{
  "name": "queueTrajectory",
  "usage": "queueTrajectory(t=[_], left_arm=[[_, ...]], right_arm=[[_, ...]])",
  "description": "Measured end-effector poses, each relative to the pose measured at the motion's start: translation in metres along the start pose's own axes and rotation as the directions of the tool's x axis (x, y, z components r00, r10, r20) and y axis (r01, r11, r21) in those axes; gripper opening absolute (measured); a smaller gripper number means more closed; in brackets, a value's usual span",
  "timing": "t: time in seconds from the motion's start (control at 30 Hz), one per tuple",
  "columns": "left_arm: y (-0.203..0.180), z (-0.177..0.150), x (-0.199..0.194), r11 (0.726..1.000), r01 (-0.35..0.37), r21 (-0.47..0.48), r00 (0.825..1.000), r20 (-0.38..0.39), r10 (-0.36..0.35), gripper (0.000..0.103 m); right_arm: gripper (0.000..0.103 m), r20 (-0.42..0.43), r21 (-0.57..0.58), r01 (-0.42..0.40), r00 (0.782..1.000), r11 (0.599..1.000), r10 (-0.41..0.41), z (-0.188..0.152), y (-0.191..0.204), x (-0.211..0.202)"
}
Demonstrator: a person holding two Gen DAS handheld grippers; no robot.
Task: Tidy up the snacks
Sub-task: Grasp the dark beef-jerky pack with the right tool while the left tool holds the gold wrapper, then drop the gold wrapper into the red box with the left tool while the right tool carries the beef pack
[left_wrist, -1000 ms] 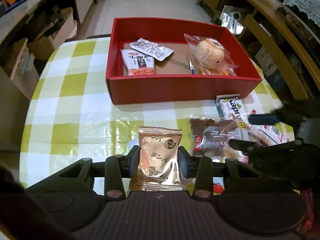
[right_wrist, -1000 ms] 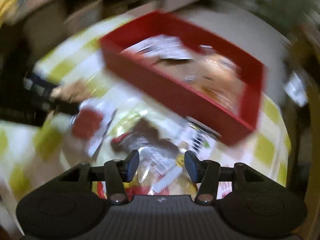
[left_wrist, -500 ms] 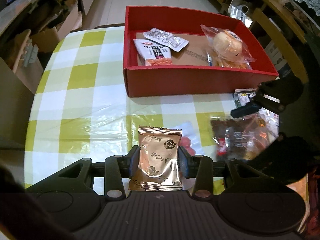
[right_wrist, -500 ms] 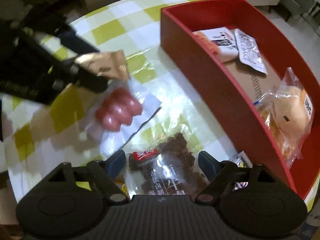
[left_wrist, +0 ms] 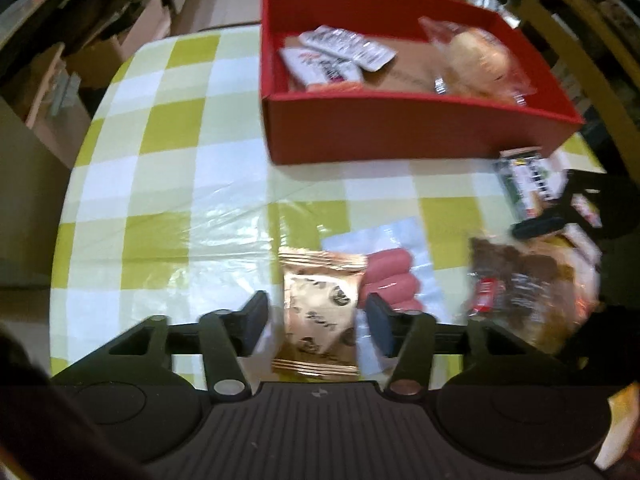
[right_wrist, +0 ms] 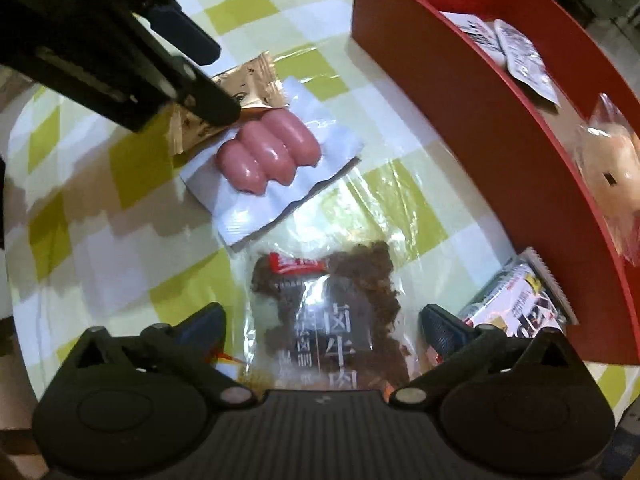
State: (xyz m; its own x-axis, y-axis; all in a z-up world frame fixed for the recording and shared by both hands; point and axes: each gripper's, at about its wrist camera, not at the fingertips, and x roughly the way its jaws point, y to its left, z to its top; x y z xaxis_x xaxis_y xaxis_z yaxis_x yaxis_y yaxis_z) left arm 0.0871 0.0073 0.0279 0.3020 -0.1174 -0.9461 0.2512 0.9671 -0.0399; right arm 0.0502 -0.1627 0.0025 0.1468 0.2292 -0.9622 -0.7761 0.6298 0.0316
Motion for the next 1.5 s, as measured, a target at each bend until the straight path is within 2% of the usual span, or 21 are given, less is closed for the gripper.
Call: queueTrajectory(t=[0.03,0.17,0.23,0.3,0.33,0.37,0.5,0.77,0.9,1.1,1.5], left_arm=[[0.002,0.0,0.004,1.0,-0.012,-0.006,1.0,-0.004,0.012,0.071],[-0.001,0.005,0.017,1.0,-0.017,-0.003,1.0,-0.008,0.017,0.074],[-0.001,0.006,0.02,1.0,-0.016,-0.024,1.0,-0.008,0.016,0.076],[0.002,0.007,0.019,0.998,-0.001,-0.06,1.0,-0.022,-0.001,0.067],[0.002,0.006,0.018,0.998,-0.004,-0.065,1.0,-0.023,0.003,0.055],[0.0,0.004,0.016,0.998,-0.022,-0.055,1.0,-0.021,0.021,0.051],[-0.002,0.0,0.013,0.998,-0.025,-0.063,0.999,-0.023,0.024,0.047],[-0.006,0.005,0.001,0.997,-0.008,-0.08,1.0,0.005,0.008,0.046],[-0.011,0.007,-0.007,0.997,0.017,-0.073,0.999,0.03,-0.014,0.046],[-0.023,0.011,-0.021,0.999,-0.006,-0.049,0.996,0.085,0.011,0.046],[-0.041,0.021,-0.033,0.996,-0.093,0.003,0.98,0.175,0.091,0.046]], right_arm=[[0.103,0.011,0.027,0.007,1.0,1.0,-0.007,-0.003,0.001,-0.003],[0.089,0.052,0.182,0.022,0.998,0.983,-0.032,-0.019,0.004,-0.017],[0.087,0.08,0.25,0.013,0.996,0.968,-0.034,-0.028,0.005,-0.022],[0.086,0.107,0.319,0.014,0.993,0.947,-0.05,-0.038,0.004,-0.026],[0.086,0.124,0.36,0.011,0.991,0.933,-0.059,-0.045,0.003,-0.03],[0.085,0.137,0.386,0.007,0.989,0.923,-0.065,-0.05,-0.003,-0.033],[0.085,0.18,0.488,0.01,0.977,0.873,-0.112,-0.066,-0.002,-0.044],[0.084,0.27,0.593,-0.028,0.949,0.805,-0.166,-0.054,0.003,-0.067],[0.084,0.311,0.629,-0.027,0.924,0.777,-0.22,-0.048,0.004,-0.078],[0.084,0.342,0.692,-0.017,0.888,0.721,-0.307,-0.043,0.002,-0.091],[0.084,0.361,0.704,0.033,0.844,0.71,-0.397,-0.027,-0.015,-0.1]])
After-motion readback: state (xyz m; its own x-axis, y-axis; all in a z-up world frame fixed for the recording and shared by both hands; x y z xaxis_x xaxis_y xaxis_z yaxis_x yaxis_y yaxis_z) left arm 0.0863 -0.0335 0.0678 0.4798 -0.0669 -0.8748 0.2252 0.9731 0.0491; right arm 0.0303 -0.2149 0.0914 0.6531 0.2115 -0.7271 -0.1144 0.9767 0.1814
